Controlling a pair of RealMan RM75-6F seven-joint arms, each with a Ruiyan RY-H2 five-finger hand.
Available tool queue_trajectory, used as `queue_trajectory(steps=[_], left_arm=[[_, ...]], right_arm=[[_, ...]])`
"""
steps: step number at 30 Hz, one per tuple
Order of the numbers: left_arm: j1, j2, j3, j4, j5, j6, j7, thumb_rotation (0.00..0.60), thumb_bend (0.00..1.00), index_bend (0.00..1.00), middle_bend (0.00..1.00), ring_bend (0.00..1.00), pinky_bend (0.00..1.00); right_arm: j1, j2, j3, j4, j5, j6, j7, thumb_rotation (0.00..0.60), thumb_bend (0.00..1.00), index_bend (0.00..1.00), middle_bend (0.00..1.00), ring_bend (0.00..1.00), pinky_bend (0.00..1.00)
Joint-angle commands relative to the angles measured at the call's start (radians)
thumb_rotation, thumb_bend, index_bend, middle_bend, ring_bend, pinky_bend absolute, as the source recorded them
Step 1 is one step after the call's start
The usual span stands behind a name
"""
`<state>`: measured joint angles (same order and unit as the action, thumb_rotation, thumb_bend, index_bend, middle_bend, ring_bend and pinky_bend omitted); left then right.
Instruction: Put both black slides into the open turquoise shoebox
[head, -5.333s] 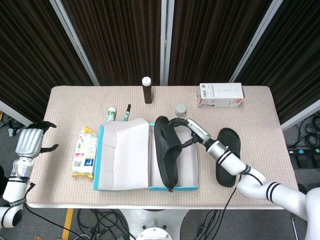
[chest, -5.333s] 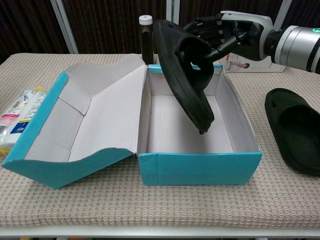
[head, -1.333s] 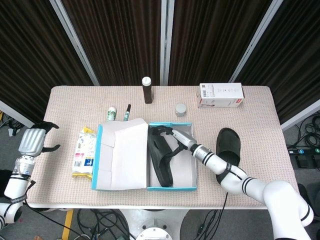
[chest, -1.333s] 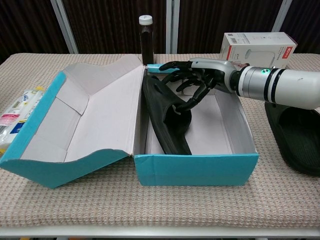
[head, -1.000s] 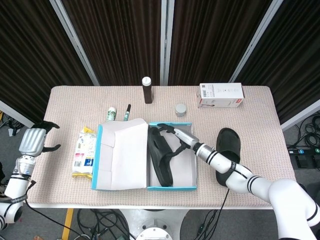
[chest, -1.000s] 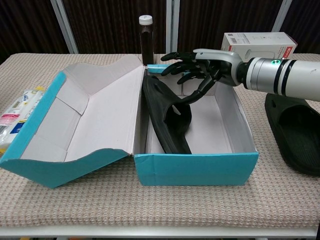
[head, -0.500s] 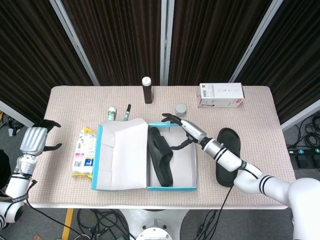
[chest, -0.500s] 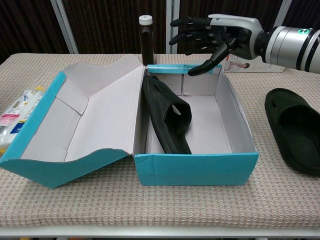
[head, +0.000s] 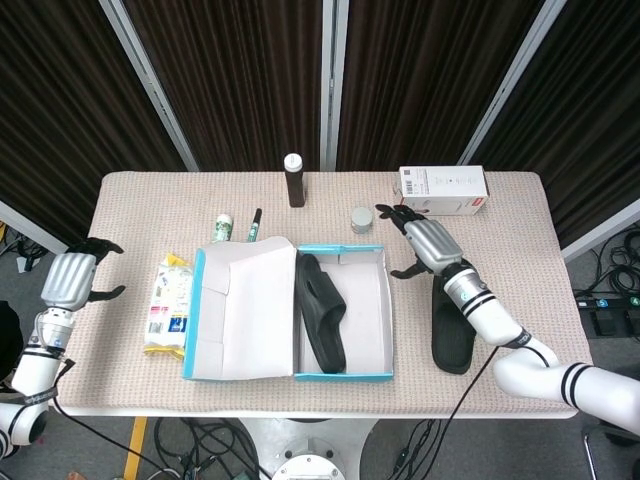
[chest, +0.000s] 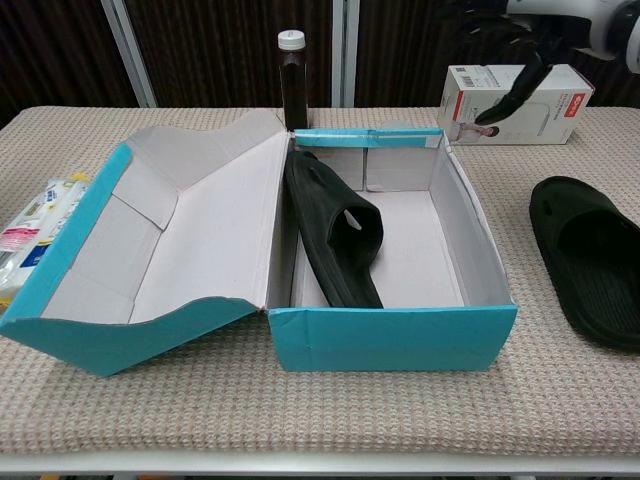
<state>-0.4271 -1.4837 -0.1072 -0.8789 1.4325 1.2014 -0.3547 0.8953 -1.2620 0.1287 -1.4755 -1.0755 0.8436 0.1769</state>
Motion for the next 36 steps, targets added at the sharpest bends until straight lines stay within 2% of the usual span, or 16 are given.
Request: queue_trajectory(steps=[1, 5, 8, 12, 27, 36], left_arm=[[0.000, -0.001, 0.001, 0.001, 0.000, -0.001, -0.002, 0.600, 0.13, 0.35, 0.31, 0.22, 0.32], [0.001, -0.003, 0.005, 0.005, 0.001, -0.005, -0.007, 0.600, 0.13, 0.35, 0.31, 0.22, 0.32], [0.000, -0.006, 0.006, 0.010, 0.003, -0.007, -0.014, 0.600, 0.13, 0.35, 0.31, 0.22, 0.32], [-0.003, -0.009, 0.010, 0.016, 0.009, -0.008, -0.020, 0.600, 0.13, 0.35, 0.31, 0.22, 0.32], [-0.004, -0.007, 0.016, 0.009, 0.013, -0.011, -0.013, 0.600, 0.13, 0.35, 0.31, 0.22, 0.32], [-0.008, -0.009, 0.015, 0.007, 0.013, -0.012, -0.014, 0.600, 0.13, 0.35, 0.31, 0.22, 0.32]], right_arm=[[-0.020, 0.098, -0.018, -0.135, 0.265, 0.012, -0.272, 0.600, 0.00, 0.05, 0.19, 0.11, 0.24], [0.008, 0.131, -0.063, -0.189, 0.492, 0.025, -0.451, 0.600, 0.00, 0.07, 0.22, 0.15, 0.27], [0.015, 0.127, -0.082, -0.210, 0.607, 0.060, -0.523, 0.600, 0.00, 0.07, 0.22, 0.15, 0.27], [0.022, 0.117, -0.108, -0.211, 0.708, 0.047, -0.584, 0.600, 0.00, 0.07, 0.21, 0.14, 0.27], [0.092, 0.126, -0.189, -0.141, 0.811, -0.152, -0.695, 0.600, 0.00, 0.07, 0.15, 0.09, 0.27], [0.145, 0.085, -0.232, -0.056, 0.870, -0.227, -0.708, 0.600, 0.01, 0.07, 0.14, 0.08, 0.27]])
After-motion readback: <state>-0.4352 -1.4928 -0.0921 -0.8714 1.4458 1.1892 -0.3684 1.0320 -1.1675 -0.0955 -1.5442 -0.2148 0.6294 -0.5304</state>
